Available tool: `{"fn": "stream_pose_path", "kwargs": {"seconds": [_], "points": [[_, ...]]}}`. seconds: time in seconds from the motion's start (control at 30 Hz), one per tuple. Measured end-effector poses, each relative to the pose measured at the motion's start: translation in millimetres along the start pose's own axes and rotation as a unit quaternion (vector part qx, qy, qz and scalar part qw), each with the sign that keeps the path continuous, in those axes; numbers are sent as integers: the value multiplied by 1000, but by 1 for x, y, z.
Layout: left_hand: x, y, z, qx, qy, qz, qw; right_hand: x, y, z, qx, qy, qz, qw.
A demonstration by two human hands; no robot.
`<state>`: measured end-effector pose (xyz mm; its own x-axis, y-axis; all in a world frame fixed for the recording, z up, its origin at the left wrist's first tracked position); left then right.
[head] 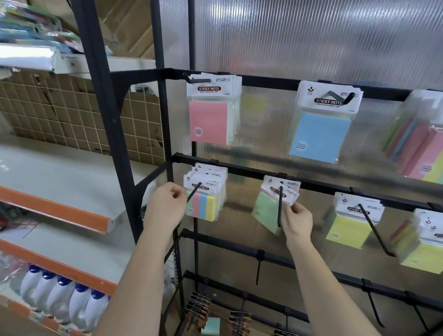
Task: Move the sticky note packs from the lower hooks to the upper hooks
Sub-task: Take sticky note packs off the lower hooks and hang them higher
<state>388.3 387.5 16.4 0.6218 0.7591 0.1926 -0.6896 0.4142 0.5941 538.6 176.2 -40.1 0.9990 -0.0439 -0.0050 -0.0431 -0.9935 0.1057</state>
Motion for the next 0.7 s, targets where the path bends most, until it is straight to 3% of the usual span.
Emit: {"fn": "stream_pose_path", "kwargs": {"seconds": [0.23,0.5,0.7], "points": [[24,-10,-8,-4,48,-51,998,-35,17,-10,16,9,35,999],[51,-29,-20,-75,189,-136,970,-67,31,-29,-58,70,59,994],[52,-35,-22,-76,131,-153,977,-84,37,-42,-91,87,71,990]]}}
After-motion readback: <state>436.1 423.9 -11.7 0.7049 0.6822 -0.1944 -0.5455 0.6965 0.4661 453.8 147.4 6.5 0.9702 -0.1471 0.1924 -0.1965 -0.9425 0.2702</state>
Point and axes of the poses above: each hand's wrist, its own x-axis towards the middle knuckle, its own y-axis out of the back of the hand, z = x × y, the point moved 2 cm from there along x, towards the middle knuckle, and after that the axes turned 2 degrees about x, right-handed, at the moved point
